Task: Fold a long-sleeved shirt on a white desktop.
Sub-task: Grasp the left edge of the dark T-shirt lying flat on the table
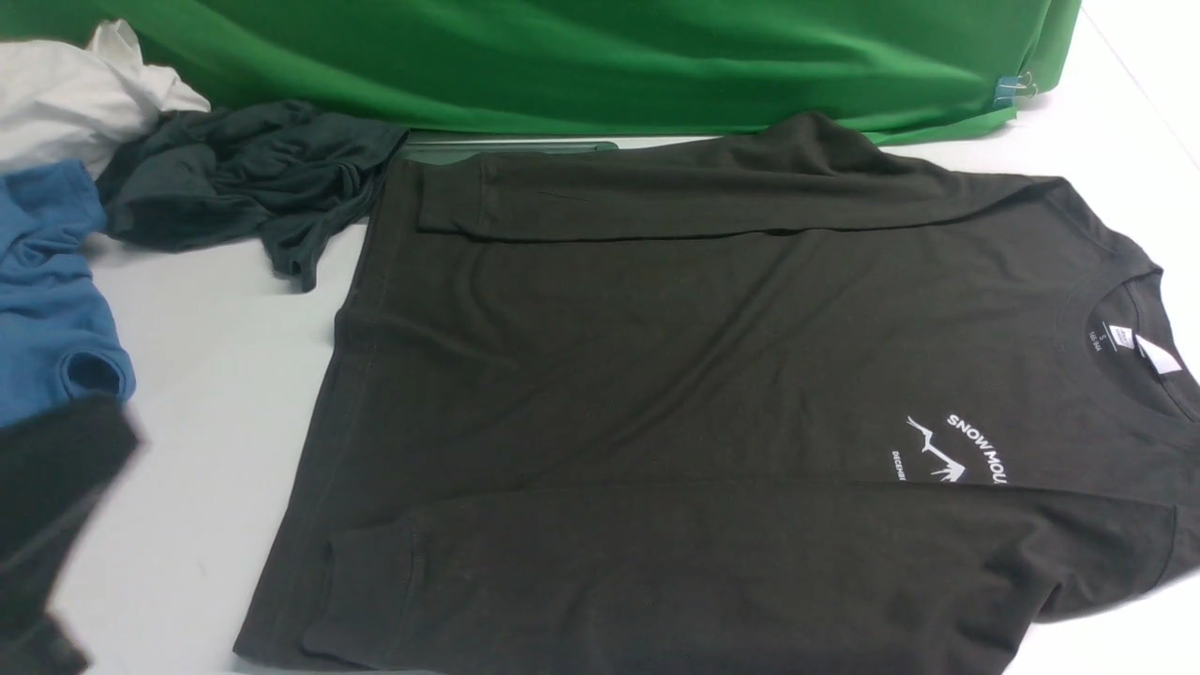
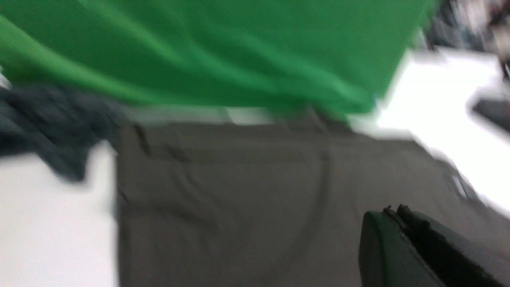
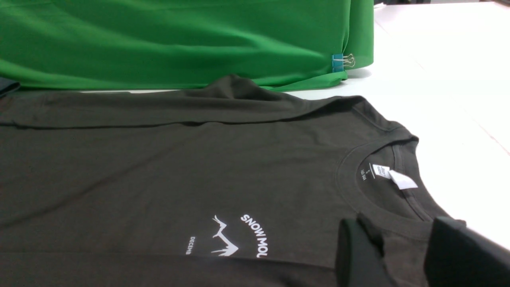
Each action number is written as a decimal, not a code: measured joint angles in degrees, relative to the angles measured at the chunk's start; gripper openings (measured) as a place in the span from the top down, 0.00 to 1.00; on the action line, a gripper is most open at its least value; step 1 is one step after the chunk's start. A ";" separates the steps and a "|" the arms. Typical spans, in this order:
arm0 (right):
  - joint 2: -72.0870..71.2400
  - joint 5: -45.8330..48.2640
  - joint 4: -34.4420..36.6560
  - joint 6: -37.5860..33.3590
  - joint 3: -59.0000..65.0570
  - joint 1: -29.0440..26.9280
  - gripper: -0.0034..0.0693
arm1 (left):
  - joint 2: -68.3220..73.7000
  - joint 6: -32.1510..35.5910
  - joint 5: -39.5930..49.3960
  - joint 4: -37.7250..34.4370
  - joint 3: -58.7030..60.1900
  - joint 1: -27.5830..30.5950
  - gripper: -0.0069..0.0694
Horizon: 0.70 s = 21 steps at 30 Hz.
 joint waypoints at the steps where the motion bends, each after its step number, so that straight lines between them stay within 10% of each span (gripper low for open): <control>1: 0.00 0.00 0.00 0.00 0.00 0.00 0.62 | 0.72 0.25 -0.01 0.00 -0.39 0.00 0.88; 11: 0.00 0.00 0.00 0.00 0.00 0.00 0.62 | 24.41 6.35 5.47 3.27 -6.22 -4.09 0.88; 21: 0.00 0.00 0.00 0.00 0.00 0.00 0.62 | 34.86 6.30 2.50 11.67 -6.42 -20.68 0.88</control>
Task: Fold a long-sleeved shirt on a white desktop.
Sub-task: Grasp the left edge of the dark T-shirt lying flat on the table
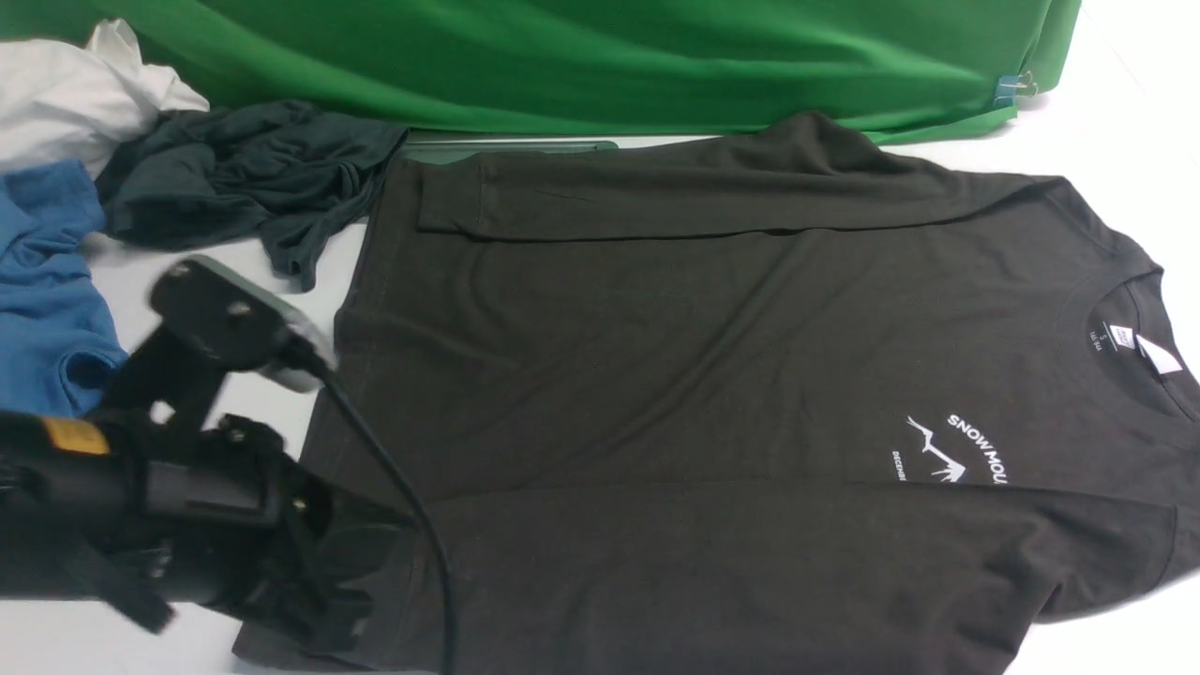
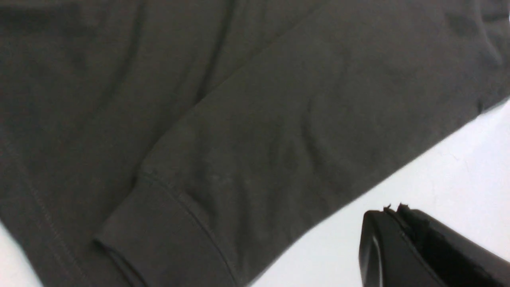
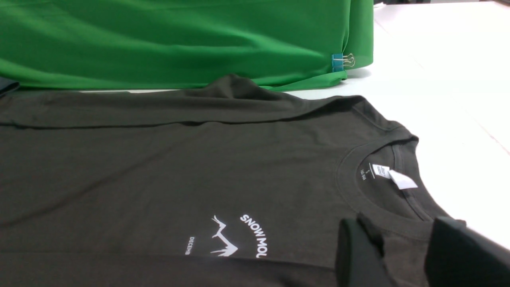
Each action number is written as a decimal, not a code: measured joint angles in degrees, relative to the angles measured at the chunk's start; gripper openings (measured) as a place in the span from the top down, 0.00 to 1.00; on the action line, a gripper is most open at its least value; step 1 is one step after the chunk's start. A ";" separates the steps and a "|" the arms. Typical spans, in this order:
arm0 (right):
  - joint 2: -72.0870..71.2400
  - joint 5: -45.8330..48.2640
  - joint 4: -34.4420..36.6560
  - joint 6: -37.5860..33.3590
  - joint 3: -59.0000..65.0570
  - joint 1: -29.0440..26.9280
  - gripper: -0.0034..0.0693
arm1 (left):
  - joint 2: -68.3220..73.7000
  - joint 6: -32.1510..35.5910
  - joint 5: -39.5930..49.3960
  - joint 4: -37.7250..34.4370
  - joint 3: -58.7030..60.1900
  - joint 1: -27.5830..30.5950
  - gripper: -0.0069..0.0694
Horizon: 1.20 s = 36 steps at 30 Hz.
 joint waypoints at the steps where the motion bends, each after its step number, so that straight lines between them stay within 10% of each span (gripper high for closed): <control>1: 0.00 -0.06 0.00 0.00 0.00 0.00 0.62 | 0.58 -0.04 -0.53 0.00 -0.08 -0.40 0.88; 6: 0.00 -1.51 0.00 0.08 0.00 0.00 0.62 | 2.71 -2.17 0.10 3.30 -1.11 -0.74 0.88; 17: 0.19 -12.11 11.00 25.92 -1.72 1.06 0.62 | 8.43 -7.58 2.24 11.43 -1.70 -0.74 0.88; 27: 21.53 31.44 5.80 -1.19 -37.02 13.85 0.62 | 18.42 -7.65 1.78 15.35 -5.38 -0.69 0.85; 36: 33.26 49.51 2.06 -10.97 -53.41 20.21 0.62 | 26.23 -5.12 -4.96 19.03 -5.74 3.98 0.45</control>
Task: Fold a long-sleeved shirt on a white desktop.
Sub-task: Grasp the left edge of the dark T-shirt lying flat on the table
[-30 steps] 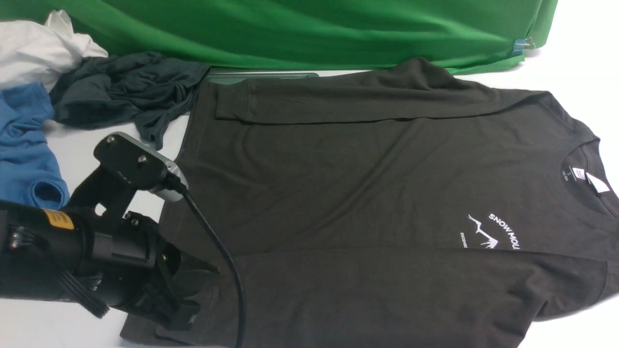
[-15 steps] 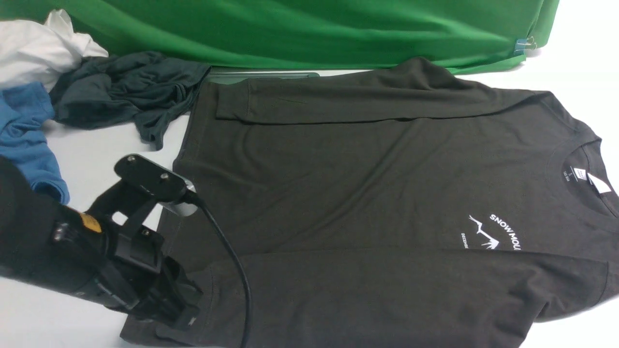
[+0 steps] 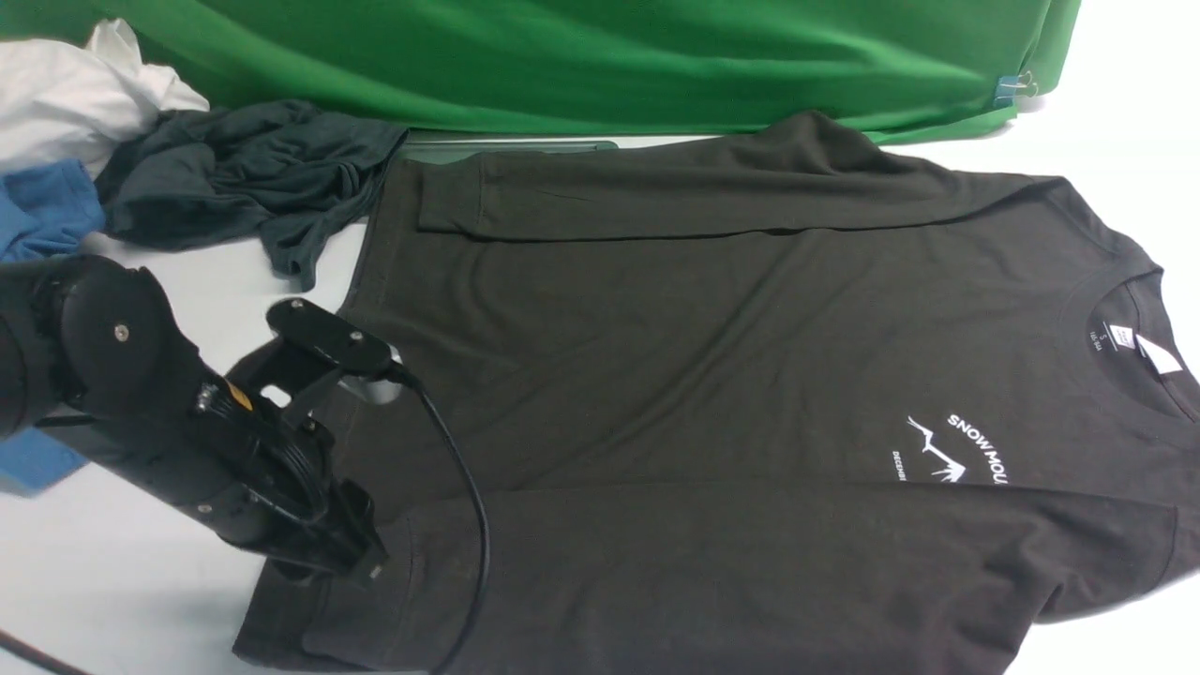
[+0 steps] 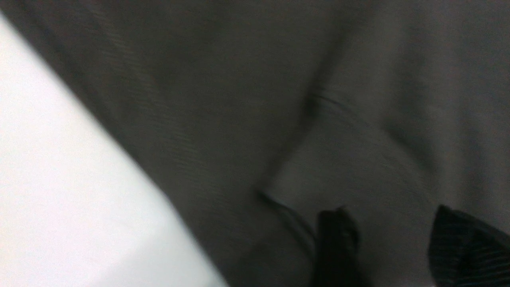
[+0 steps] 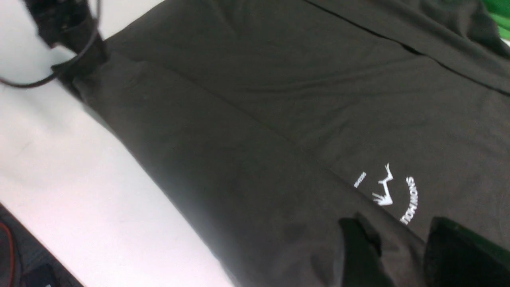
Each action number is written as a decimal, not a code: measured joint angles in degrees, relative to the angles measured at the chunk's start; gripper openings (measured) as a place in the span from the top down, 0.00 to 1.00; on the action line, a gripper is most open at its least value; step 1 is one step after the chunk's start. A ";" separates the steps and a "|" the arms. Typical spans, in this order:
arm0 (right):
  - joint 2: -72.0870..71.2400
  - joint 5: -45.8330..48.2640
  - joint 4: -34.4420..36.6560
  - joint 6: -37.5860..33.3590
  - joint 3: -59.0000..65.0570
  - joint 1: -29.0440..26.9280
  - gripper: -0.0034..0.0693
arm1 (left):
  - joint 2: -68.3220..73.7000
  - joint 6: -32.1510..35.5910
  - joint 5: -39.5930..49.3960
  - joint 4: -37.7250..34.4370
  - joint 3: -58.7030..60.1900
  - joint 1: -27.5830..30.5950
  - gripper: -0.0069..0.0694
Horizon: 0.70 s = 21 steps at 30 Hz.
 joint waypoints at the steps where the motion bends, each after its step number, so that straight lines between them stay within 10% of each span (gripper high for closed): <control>1: 0.00 0.00 0.00 0.00 0.00 0.09 0.62 | 0.27 0.12 0.00 0.15 0.00 0.20 0.44; 8: 0.26 -0.60 -0.26 -1.16 -0.23 1.51 0.62 | 6.24 7.31 -8.50 0.82 0.00 1.07 0.33; 21: 0.26 -0.60 -0.30 -1.20 -0.23 1.58 0.62 | 10.87 8.47 -8.04 0.90 -0.50 1.07 0.52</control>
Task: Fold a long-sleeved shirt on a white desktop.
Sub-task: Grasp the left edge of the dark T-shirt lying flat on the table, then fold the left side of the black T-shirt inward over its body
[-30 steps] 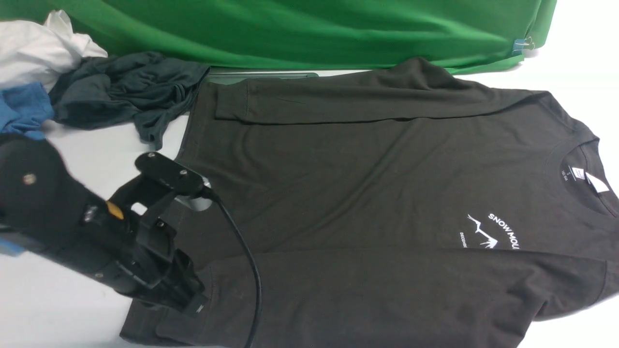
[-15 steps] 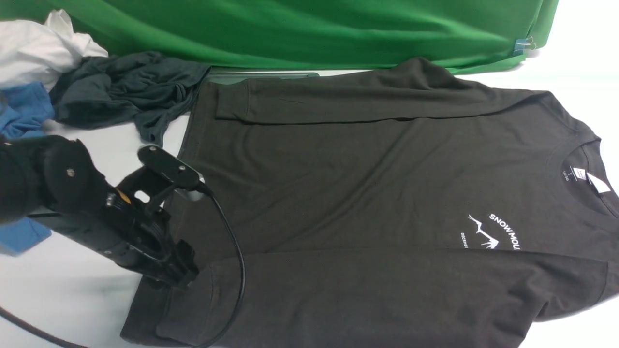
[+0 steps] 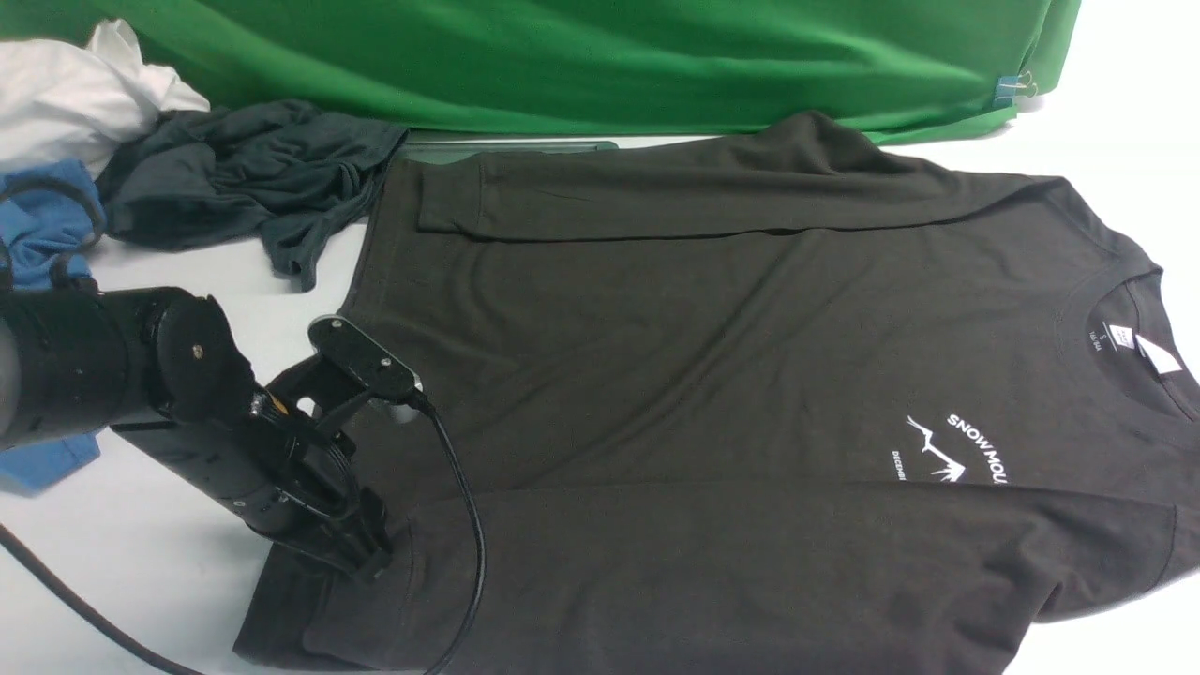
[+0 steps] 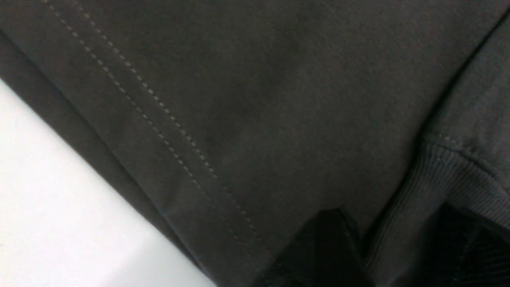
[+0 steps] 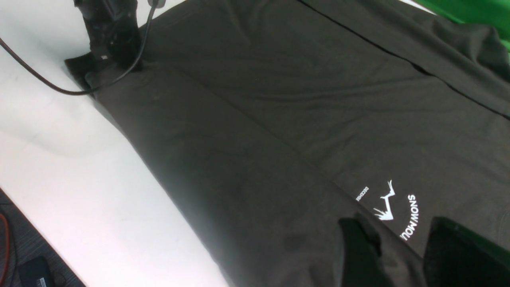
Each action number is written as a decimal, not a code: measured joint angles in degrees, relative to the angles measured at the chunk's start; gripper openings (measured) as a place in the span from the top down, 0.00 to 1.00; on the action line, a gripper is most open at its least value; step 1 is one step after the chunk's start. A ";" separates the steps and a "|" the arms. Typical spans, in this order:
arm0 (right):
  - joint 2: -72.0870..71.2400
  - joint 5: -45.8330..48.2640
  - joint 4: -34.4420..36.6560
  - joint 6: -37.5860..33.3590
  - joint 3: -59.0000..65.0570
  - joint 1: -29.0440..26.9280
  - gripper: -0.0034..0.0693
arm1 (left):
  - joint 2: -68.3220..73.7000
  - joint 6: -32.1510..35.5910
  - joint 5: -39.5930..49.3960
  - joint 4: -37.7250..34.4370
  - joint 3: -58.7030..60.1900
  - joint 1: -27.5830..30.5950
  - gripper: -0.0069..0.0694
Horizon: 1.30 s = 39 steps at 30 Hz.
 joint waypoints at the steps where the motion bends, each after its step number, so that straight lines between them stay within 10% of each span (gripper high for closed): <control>1: 0.00 0.00 0.00 0.00 0.00 0.00 0.62 | 0.00 0.00 0.11 -0.21 0.00 0.00 0.55; 11: 0.00 -0.02 0.00 0.17 -0.05 0.00 0.63 | -0.86 0.05 4.07 0.38 -1.86 0.00 0.86; 29: 22.35 -3.34 0.15 -1.36 -0.15 0.00 0.59 | -15.25 -2.94 8.91 0.04 -3.07 0.00 0.86; 39: 49.91 -19.59 2.65 -22.61 -0.88 0.00 0.29 | -16.95 -2.99 8.93 -0.88 -3.07 0.00 0.86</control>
